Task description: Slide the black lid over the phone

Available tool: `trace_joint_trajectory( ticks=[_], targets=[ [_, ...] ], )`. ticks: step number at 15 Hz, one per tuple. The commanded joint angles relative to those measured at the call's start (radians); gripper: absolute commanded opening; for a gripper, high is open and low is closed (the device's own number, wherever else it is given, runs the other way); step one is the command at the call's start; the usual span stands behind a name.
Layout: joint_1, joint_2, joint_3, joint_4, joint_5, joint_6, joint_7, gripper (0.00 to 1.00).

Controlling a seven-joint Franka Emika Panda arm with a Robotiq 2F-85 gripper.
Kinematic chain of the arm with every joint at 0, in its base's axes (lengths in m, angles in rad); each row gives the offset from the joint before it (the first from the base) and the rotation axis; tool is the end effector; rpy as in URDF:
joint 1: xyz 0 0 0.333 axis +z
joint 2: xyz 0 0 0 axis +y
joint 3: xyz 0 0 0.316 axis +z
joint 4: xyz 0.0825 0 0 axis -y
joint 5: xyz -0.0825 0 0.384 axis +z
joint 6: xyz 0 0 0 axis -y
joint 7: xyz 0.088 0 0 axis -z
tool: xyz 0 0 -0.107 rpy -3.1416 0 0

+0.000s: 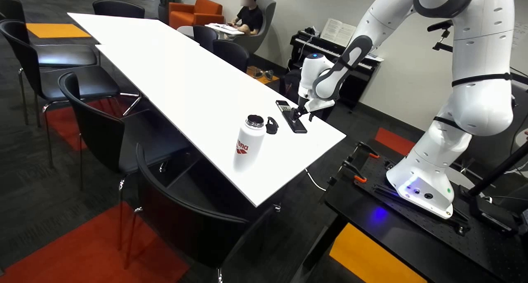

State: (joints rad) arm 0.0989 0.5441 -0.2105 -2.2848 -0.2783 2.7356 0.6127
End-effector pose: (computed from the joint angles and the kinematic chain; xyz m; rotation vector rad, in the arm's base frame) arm 0.5064 -0.0552 0.1106 2.8469 -0.6335 -0.0575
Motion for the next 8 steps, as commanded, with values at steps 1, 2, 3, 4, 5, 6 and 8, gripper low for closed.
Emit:
trace_joint_trajectory(
  ticks=[1,2,3,4,5,6,8],
  targets=[
    [0.019,0.048,-0.023,0.020,0.056,0.027,-0.031,0.74],
    [0.019,0.059,-0.024,0.024,0.068,0.027,-0.034,0.66],
    [0.018,0.069,-0.023,0.030,0.080,0.025,-0.039,0.59],
    [0.017,0.080,-0.022,0.036,0.091,0.024,-0.042,0.51],
    [0.014,0.091,-0.020,0.042,0.104,0.024,-0.048,0.42],
    [0.014,0.102,-0.020,0.049,0.116,0.023,-0.057,0.35],
    [0.013,0.122,-0.020,0.063,0.136,0.024,-0.070,0.20]
  ],
)
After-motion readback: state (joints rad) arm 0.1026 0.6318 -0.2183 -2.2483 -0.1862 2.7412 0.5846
